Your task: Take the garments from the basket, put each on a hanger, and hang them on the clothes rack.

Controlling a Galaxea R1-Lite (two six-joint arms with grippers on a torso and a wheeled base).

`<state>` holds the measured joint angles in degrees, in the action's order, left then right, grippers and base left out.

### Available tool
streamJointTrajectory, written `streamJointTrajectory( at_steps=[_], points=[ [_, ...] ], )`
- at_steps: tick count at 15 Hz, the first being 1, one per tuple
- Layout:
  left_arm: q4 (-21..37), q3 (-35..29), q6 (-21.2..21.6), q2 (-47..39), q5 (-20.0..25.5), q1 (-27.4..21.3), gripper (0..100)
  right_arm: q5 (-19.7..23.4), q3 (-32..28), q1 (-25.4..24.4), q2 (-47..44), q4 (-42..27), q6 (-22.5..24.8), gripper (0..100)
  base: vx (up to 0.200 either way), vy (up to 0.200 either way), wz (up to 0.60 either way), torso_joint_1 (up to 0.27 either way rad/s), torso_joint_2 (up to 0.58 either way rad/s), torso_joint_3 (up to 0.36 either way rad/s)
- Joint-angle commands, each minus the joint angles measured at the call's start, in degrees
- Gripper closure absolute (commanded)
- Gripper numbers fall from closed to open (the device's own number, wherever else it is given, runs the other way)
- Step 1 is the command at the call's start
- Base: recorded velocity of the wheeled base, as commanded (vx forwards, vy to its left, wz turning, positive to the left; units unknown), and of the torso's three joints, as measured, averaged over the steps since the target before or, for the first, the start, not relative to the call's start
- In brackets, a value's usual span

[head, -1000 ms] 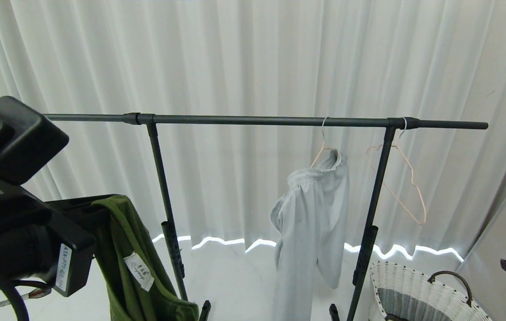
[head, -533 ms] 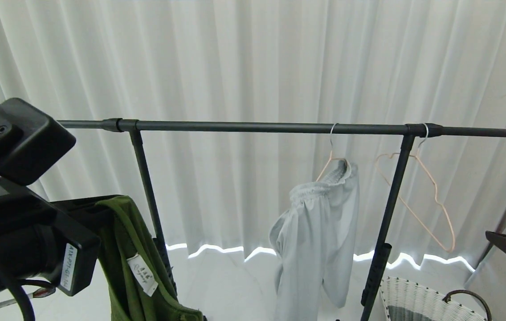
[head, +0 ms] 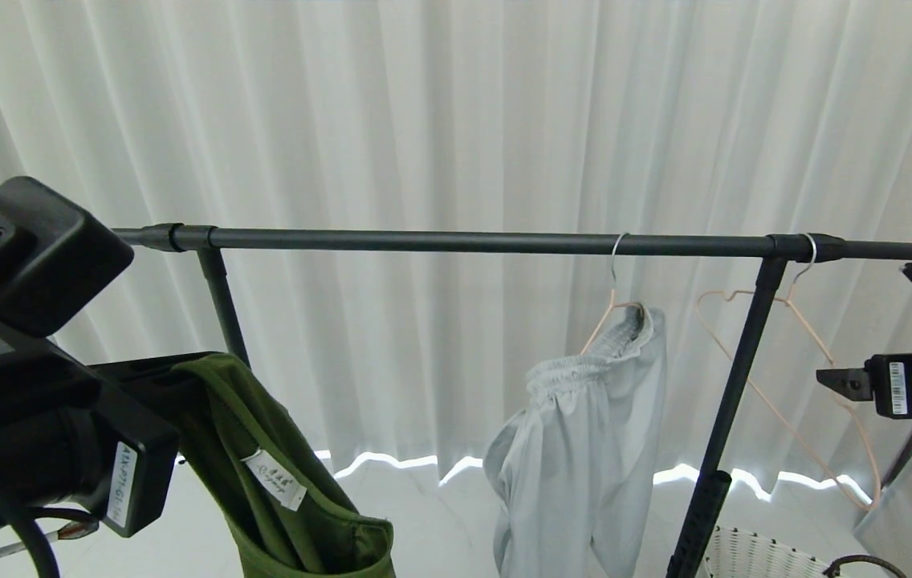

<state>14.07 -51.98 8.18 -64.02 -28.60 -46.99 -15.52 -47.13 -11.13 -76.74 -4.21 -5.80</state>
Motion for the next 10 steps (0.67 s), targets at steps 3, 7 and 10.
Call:
streamJointTrajectory(
  at_steps=[3,7,10],
  points=[
    [-0.01,0.04,-0.01,0.13,-0.05,-0.03,100,0.14,-2.18,1.02,-9.04,-0.01,-2.11,0,0.000,0.000,0.00,0.000,0.00,0.000],
    [-0.01,0.04,-0.01,0.13,-0.05,-0.03,100,2.51,-4.99,1.37,-13.88,-0.19,-3.07,0,0.000,0.000,0.00,0.000,0.00,0.000],
    [-0.01,0.04,-0.01,0.39,-0.05,-0.03,100,3.04,-5.52,1.29,-14.84,-0.36,-3.07,0,0.000,0.000,0.00,0.000,0.00,0.000]
  ],
)
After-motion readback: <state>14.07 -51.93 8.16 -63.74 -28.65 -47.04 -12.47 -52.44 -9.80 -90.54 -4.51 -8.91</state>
